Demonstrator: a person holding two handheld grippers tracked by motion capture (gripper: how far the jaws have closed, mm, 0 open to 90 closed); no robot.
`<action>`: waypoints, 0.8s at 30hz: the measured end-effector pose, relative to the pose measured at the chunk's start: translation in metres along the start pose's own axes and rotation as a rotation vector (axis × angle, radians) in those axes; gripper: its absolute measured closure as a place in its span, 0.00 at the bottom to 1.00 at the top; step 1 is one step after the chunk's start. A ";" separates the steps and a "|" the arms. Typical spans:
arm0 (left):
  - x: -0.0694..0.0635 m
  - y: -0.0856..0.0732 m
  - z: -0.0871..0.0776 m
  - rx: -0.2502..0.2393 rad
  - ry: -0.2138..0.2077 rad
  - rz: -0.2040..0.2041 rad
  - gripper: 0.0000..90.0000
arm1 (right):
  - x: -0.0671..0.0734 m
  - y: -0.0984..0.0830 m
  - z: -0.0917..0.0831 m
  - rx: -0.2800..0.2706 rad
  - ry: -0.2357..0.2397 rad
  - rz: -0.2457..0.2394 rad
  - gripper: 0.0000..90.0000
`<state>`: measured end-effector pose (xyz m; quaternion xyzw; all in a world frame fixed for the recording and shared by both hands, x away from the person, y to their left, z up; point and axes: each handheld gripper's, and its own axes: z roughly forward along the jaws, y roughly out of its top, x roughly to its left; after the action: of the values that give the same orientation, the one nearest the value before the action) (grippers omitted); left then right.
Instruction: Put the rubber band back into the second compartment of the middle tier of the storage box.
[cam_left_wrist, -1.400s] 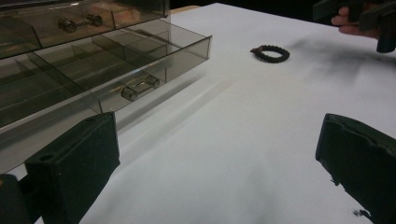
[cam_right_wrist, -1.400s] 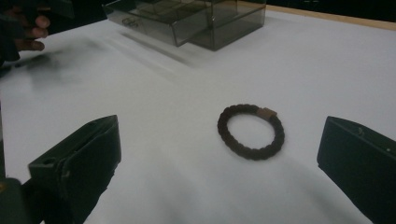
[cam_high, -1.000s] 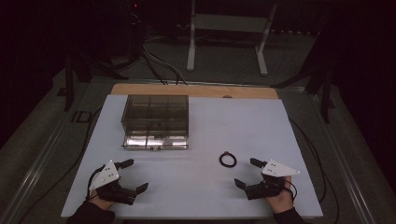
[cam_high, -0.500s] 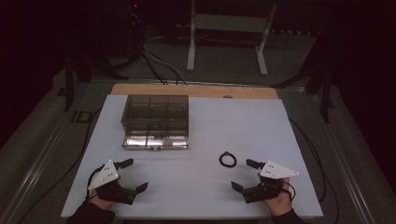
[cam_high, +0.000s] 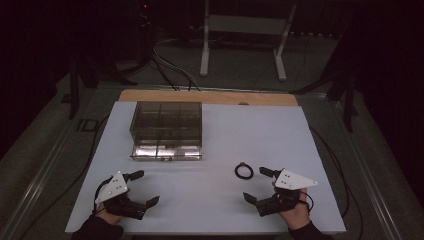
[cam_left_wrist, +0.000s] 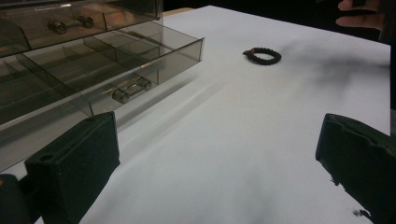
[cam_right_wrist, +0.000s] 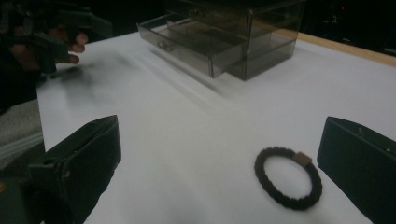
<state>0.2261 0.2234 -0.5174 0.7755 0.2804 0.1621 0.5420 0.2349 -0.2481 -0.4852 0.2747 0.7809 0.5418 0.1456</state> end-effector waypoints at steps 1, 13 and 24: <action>0.000 0.000 0.000 0.000 0.001 0.000 0.00 | -0.001 0.003 -0.001 -0.008 -0.001 0.010 0.00; 0.000 0.000 0.000 -0.003 0.000 -0.005 0.00 | -0.013 0.016 -0.004 -0.028 -0.037 0.039 0.00; 0.000 0.000 0.000 -0.002 -0.006 -0.009 0.00 | -0.027 0.022 0.003 -0.027 -0.062 0.056 0.00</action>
<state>0.2261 0.2235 -0.5179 0.7741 0.2823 0.1577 0.5442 0.2645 -0.2561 -0.4680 0.3113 0.7606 0.5473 0.1582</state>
